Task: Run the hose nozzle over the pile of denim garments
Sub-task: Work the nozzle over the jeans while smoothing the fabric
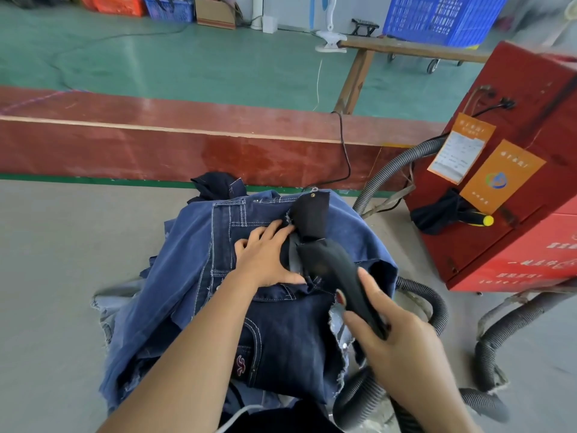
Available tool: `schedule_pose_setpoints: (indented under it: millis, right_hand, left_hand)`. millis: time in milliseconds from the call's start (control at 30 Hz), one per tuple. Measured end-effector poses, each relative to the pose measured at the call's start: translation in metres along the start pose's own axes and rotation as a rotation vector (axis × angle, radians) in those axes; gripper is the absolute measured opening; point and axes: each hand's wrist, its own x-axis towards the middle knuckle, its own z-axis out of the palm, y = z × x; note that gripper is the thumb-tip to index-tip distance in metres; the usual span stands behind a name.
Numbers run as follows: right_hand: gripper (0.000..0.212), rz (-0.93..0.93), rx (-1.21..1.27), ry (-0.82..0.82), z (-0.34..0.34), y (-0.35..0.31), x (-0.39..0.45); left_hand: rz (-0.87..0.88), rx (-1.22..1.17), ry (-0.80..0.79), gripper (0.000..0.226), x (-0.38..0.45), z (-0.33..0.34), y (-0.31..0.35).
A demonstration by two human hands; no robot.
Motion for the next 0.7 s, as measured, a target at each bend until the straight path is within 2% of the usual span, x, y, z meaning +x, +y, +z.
schedule_pose_setpoints:
  millis: [67,133,200,233,300,400,467,600,700]
  right_hand:
    - [0.060,0.067,0.120,0.103,-0.013,0.008,-0.008]
    - [0.062,0.100,0.181,0.196,-0.024,0.019,-0.013]
    - [0.062,0.142,0.239,0.260,-0.032,0.029,-0.013]
    - [0.061,0.159,0.267,0.272,-0.035,0.032,-0.012]
    - [0.060,0.161,0.300,0.273,-0.039,0.032,-0.010]
    - [0.059,0.110,0.317,0.244,-0.040,0.024,-0.012]
    - [0.060,0.054,0.297,0.226,-0.041,0.018,-0.012]
    - [0.063,-0.032,0.235,0.184,-0.036,0.004,-0.003]
    - [0.063,-0.062,0.209,0.167,-0.031,-0.004,0.010]
  left_hand:
    - [0.011,-0.025,-0.044,0.105,-0.001,-0.008,0.000]
    - [-0.002,-0.265,-0.043,0.079,-0.002,-0.019,0.000]
    - [-0.079,-0.758,0.093,0.035,0.000,-0.026,0.006]
    - [-0.140,-0.903,0.189,0.020,0.000,-0.027,0.011]
    - [-0.198,-0.849,0.311,0.008,-0.004,-0.026,0.023]
    - [-0.157,-0.588,0.351,0.022,-0.009,-0.021,0.036]
    - [-0.121,-0.653,0.341,0.029,-0.009,-0.026,0.040]
    - [-0.071,-0.990,0.273,0.044,-0.010,-0.042,0.048]
    - [-0.137,-0.868,0.182,0.061,-0.016,-0.034,0.051]
